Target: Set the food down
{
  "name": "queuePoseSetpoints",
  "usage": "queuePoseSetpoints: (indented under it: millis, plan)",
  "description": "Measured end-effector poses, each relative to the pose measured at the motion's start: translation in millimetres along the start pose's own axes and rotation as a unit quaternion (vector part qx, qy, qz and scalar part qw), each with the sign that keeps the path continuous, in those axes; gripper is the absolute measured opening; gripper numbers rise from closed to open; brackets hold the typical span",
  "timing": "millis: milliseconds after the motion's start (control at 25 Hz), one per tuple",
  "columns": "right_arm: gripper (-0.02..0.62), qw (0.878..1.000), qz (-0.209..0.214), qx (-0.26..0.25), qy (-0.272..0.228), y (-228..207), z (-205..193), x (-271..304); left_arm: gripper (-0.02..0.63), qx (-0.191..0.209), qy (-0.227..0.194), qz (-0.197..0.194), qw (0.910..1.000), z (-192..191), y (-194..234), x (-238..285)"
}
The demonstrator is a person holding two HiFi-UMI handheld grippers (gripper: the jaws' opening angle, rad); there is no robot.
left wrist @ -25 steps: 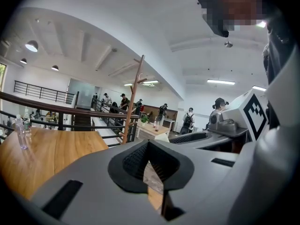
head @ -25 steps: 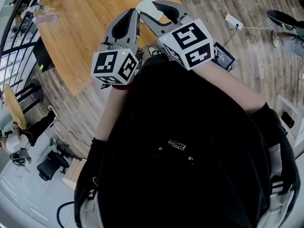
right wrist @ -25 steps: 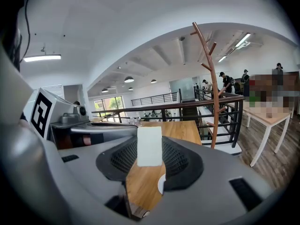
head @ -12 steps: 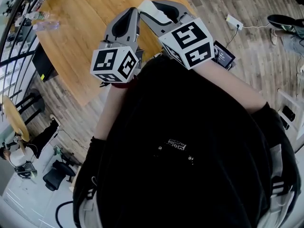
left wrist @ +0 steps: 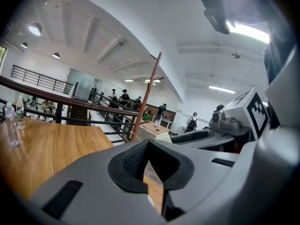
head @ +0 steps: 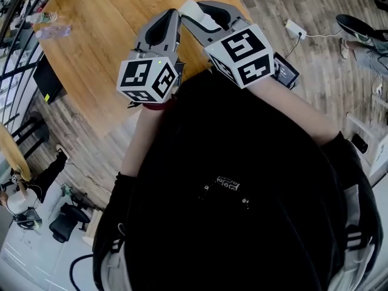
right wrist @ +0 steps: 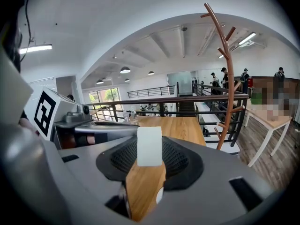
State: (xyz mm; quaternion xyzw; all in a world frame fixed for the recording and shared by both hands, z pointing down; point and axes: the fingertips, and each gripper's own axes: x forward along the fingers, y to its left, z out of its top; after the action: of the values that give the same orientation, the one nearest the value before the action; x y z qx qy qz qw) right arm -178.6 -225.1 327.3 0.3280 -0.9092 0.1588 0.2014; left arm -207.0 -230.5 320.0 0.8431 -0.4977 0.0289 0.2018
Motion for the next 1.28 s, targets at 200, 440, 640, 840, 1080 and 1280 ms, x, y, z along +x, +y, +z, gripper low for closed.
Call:
queuePoseSetpoints:
  millis: [200, 440, 640, 840, 1080, 1280]
  plan:
    - [0.17, 1.0, 0.016, -0.003, 0.015, -13, 0, 8, 0.005, -0.015, 0.004, 0.015, 0.9998, -1, 5, 13]
    - [0.17, 0.999, 0.043, -0.002, 0.02, -14, 8, 25, 0.005, -0.022, 0.007, 0.036, 0.9991, 3, 21, 19]
    - [0.17, 0.998, 0.054, -0.006, 0.027, -18, 2, 31, 0.005, -0.032, 0.013, 0.043, 0.9985, -3, 25, 22]
    - [0.17, 0.997, 0.065, -0.007, 0.028, -17, 1, 34, 0.006, -0.031, 0.023, 0.051, 0.9979, -8, 29, 24]
    - [0.17, 0.997, 0.071, 0.001, 0.043, -19, -19, 40, 0.005, -0.036, 0.047, 0.088, 0.9943, -28, 41, 21]
    - [0.17, 0.996, 0.07, 0.008, 0.06, -27, -35, 48, 0.005, -0.039, 0.065, 0.094, 0.9927, -40, 41, 20]
